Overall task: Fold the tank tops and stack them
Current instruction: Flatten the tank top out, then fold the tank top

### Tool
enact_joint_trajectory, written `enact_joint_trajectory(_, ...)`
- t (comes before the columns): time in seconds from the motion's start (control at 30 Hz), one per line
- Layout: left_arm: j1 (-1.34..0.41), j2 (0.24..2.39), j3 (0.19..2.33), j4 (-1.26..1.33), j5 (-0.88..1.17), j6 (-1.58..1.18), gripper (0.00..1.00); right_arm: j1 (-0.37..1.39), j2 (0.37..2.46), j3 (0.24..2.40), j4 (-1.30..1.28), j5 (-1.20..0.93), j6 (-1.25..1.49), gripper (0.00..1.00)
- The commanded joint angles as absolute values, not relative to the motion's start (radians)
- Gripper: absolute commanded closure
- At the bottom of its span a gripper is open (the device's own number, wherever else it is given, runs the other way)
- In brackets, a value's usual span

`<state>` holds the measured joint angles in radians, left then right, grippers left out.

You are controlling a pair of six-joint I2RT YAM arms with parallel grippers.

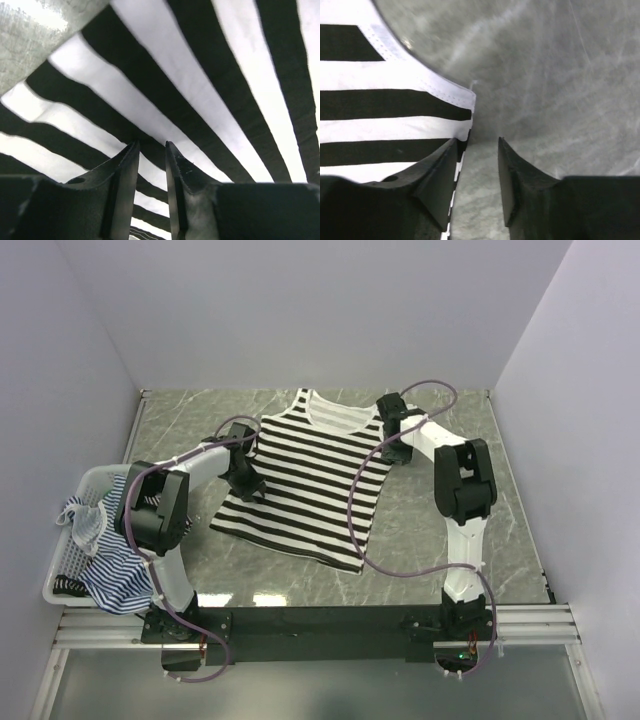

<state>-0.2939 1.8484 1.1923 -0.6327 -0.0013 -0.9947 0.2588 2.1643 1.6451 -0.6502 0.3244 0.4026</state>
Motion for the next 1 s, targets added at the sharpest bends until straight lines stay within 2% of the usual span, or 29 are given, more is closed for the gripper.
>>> enact_joint_trajectory(0.0,-0.279,1.885,1.201,-0.667,-0.066,-0.930,0.65,0.226,2.096,1.571,-0.647,0.330,0.403,0.57)
enact_joint_trajectory(0.3,-0.270,1.856,1.219,-0.578,0.076,-0.795,0.54,0.184,1.941,1.349,-0.545,0.230,0.436,0.62)
enact_joint_trajectory(0.43,-0.330,1.795,1.267,-0.600,0.039,-0.761,0.50,0.178,1.861,1.247,-0.483,0.193,0.459,0.62)
enact_joint_trajectory(0.63,-0.550,1.672,1.247,-0.641,0.003,-0.788,0.51,0.155,1.786,1.163,-0.408,0.141,0.491,0.54)
enact_joint_trajectory(0.7,-0.652,1.635,1.209,-0.647,-0.070,-0.817,0.54,0.140,1.766,1.132,-0.384,0.114,0.502,0.51)
enact_joint_trajectory(0.97,-1.056,1.658,1.212,-0.683,-0.236,-0.874,0.57,0.065,1.726,1.089,-0.287,-0.023,0.545,0.51)
